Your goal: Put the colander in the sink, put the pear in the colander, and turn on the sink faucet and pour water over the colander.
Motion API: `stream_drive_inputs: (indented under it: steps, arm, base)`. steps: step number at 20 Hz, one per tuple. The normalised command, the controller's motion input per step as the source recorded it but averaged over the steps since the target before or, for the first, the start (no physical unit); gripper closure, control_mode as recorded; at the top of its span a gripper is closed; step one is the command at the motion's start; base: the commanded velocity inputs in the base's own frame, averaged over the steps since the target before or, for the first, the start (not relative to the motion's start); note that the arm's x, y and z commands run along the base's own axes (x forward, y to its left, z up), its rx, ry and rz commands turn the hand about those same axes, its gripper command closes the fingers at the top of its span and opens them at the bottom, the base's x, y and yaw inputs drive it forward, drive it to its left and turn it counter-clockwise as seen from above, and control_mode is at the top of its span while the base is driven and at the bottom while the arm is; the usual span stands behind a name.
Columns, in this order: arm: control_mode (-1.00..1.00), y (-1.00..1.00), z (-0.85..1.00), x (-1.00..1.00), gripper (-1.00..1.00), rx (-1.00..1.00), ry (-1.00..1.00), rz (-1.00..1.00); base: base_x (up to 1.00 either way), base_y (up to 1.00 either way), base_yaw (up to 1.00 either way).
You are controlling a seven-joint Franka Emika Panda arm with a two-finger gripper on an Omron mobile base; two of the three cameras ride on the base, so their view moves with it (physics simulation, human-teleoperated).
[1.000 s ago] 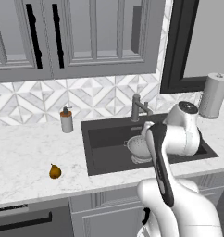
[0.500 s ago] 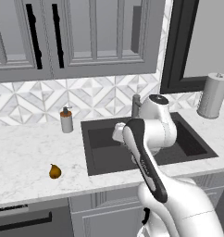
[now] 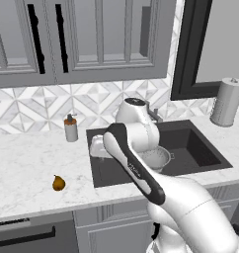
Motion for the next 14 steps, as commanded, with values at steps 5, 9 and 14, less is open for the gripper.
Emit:
stream_drive_inputs:
  steps: [5,9,14]
  arm:
    - [-1.0,0.7,-0.06,-0.03,-1.0,0.0,0.02,0.17]
    - [-1.0,0.46,-0.19,-0.01,-1.0,0.0,0.0,0.07]
    - [-1.0,0.42,-0.3,0.0,-1.0,0.0,0.0,0.03]
  base:
    - [0.0,0.0,0.0]
    - [0.0,0.0,0.0]
    - [0.0,0.0,0.0]
